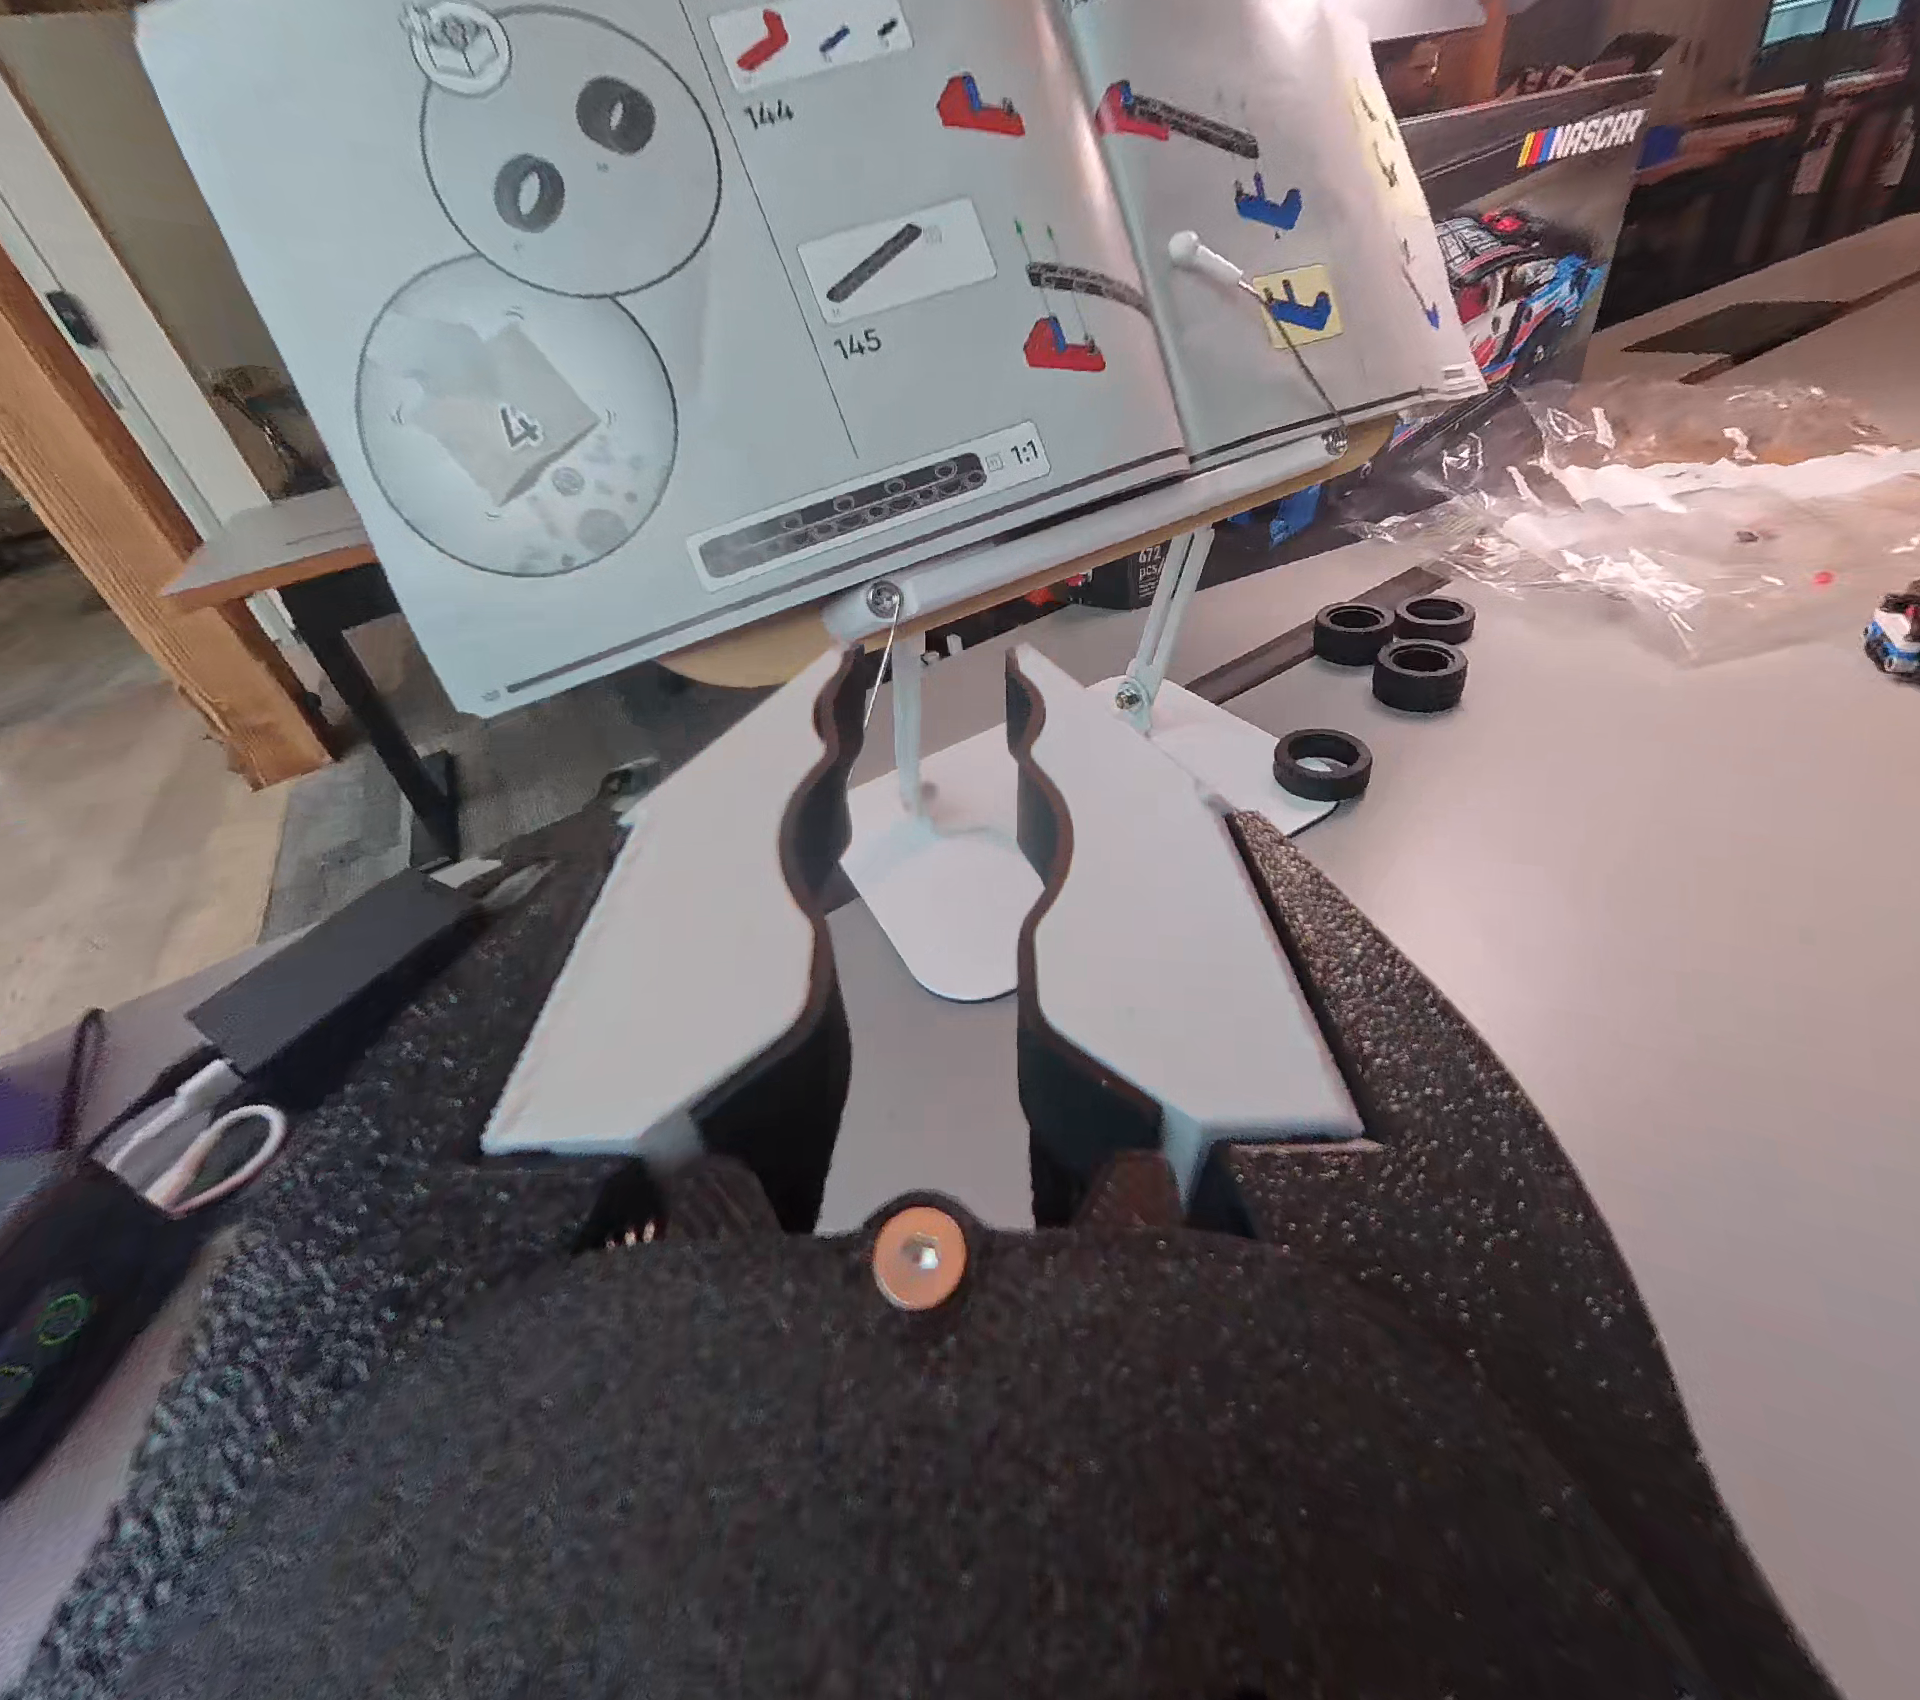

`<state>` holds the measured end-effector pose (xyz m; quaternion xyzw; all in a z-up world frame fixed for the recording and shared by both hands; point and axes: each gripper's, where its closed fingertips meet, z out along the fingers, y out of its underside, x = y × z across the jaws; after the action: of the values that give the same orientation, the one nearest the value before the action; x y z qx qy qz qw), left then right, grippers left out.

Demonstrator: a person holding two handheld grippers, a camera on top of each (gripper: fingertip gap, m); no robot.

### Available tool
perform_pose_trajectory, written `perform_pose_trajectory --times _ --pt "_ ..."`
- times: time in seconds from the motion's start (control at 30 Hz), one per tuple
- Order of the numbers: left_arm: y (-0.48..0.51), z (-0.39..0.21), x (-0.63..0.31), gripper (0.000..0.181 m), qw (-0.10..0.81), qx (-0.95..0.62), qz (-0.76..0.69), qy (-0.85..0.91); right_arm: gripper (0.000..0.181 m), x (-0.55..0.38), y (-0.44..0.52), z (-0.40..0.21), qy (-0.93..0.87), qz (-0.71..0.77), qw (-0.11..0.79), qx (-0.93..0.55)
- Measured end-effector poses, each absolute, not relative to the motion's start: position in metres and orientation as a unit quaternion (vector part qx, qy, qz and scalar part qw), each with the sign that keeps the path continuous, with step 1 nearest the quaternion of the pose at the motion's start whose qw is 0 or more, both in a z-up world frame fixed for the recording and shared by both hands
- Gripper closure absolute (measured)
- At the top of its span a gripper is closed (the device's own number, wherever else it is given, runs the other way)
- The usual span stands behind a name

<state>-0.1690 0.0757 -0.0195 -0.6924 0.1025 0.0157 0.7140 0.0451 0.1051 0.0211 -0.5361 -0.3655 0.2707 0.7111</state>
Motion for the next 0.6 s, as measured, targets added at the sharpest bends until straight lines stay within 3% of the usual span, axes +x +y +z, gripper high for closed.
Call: perform_pose_trajectory --times 0.17,0.43,0.6 --pt "0.1 -0.042 -0.174 0.15 0.712 -0.7 -0.027 0.052 0.163 0.0 0.172 0.026 -0.337 0.247 0.706 -0.573" --pt "0.1 -0.074 -0.202 0.144 0.69 -0.72 -0.062 0.023 0.156 -0.037 0.242 0.007 -0.369 0.153 0.715 -0.573" --pt "0.103 -0.088 -0.2 0.144 0.682 -0.728 -0.073 0.022 0.181 -0.033 0.254 0.009 -0.379 0.139 0.718 -0.566"
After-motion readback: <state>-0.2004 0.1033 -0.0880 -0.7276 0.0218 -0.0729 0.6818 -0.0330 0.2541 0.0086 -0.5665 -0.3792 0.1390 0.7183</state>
